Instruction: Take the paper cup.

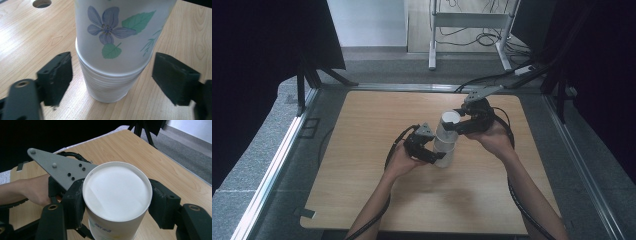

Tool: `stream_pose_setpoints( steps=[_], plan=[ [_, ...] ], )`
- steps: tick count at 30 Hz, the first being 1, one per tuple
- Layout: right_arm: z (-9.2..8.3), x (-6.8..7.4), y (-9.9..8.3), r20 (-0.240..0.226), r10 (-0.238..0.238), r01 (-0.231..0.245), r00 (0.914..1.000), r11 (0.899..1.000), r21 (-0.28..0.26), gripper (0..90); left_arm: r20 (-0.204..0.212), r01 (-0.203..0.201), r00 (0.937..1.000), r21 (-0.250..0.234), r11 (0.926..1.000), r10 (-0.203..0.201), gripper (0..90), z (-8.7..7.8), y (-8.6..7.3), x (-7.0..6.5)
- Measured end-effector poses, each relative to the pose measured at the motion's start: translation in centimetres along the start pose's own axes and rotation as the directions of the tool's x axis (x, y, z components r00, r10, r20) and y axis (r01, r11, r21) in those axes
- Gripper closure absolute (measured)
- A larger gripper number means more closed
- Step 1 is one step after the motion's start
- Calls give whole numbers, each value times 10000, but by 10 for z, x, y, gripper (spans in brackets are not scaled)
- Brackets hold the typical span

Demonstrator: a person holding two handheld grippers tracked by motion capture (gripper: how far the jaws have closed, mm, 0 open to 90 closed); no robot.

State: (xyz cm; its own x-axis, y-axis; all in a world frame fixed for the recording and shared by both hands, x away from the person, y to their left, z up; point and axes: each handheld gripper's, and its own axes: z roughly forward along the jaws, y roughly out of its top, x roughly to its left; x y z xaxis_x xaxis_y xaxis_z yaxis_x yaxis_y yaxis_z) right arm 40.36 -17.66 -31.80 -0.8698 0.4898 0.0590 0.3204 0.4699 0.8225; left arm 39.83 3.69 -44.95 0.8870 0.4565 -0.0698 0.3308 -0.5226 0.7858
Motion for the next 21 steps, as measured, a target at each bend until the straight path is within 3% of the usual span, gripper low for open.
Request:
stream_pose_setpoints(
  steps=[8,21],
  plan=[
    [-10,3,9,51,-130,130,9999,9999,-29,362,20,-48,10000,8,10000,48,68,-6,0,-1],
    [-31,11,21,5,-232,233,9997,9994,-257,362,-115,15,9999,0,10000,-15,58,-20,-5,-5]
  ],
)
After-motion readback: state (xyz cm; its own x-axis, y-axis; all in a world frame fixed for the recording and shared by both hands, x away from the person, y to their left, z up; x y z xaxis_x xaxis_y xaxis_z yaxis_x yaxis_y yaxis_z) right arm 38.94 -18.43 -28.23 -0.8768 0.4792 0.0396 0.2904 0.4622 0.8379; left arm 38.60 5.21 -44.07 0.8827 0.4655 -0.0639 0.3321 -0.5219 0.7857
